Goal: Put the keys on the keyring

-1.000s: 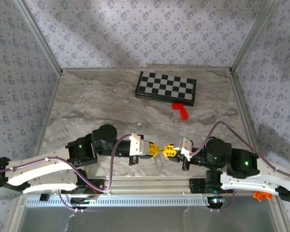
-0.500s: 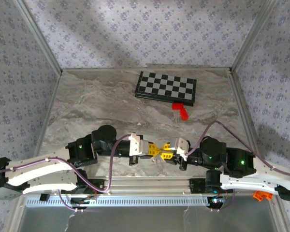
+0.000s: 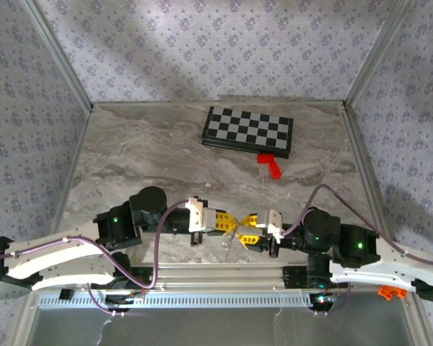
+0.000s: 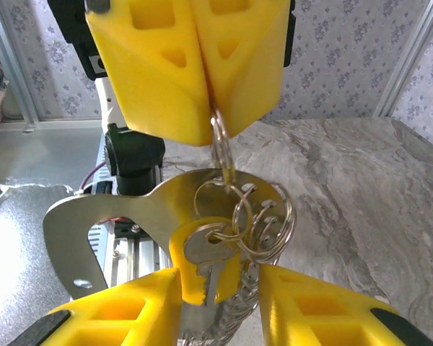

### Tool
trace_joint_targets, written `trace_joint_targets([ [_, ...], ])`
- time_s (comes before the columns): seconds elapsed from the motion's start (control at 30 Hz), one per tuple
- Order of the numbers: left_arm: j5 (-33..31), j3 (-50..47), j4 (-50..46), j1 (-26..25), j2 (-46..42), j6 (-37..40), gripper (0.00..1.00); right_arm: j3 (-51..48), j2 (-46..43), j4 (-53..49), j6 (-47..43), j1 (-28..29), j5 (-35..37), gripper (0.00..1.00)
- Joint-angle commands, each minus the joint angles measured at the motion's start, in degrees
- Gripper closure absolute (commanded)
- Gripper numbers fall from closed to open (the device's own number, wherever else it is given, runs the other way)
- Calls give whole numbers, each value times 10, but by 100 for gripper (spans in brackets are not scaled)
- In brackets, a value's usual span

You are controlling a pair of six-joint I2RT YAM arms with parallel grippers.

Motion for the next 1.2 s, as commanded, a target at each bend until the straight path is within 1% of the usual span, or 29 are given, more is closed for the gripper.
trace_joint_targets([
  [0.0,12,3,33,-1,-9,-3,100,-13,-1,43,15,1,-17,66],
  [0.17,9,4,33,-1,-6,-2,100,-30,-1,80,26,1,-38,65],
  [0.37,8,5,31,-1,-7,-3,100,-42,-3,101,31,1,-35,64],
  [0.57,10,2,31,-1,-10,-6,100,-53,-4,117,36,1,-16,81],
  [0.63,9,2,30,-1,-12,-6,100,-54,-5,116,36,1,-13,88],
  [0.8,5,-2,23,-1,-16,-6,100,-52,-15,107,34,1,-2,98],
  [0.87,5,-2,20,-1,-16,-6,100,-50,-18,102,32,1,2,100],
  [1.17,18,5,-6,-1,0,-8,100,-35,-20,80,24,1,24,100],
])
